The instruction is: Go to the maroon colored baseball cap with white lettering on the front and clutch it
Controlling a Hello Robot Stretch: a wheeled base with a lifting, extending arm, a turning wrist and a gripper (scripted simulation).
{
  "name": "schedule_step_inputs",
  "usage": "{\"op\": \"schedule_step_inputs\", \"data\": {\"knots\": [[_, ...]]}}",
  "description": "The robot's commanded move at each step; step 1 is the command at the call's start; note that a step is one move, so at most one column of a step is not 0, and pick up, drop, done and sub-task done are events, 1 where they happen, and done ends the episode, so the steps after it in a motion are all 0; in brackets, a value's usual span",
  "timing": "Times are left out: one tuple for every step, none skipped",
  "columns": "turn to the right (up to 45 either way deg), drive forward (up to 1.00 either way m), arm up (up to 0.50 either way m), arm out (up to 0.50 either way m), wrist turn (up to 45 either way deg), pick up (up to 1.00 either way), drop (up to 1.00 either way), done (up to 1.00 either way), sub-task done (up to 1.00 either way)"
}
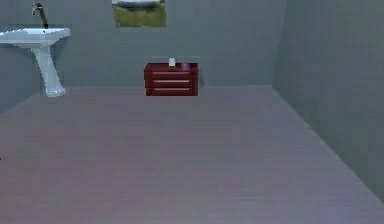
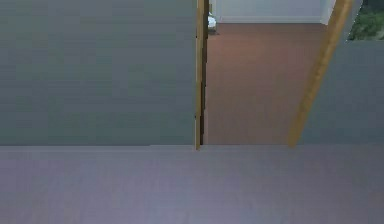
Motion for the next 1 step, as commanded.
{"op": "schedule_step_inputs", "data": {"knots": [[0.0,1.00,0.00,0.00,0.0,0.00,0.00,0.00,0.00]]}}
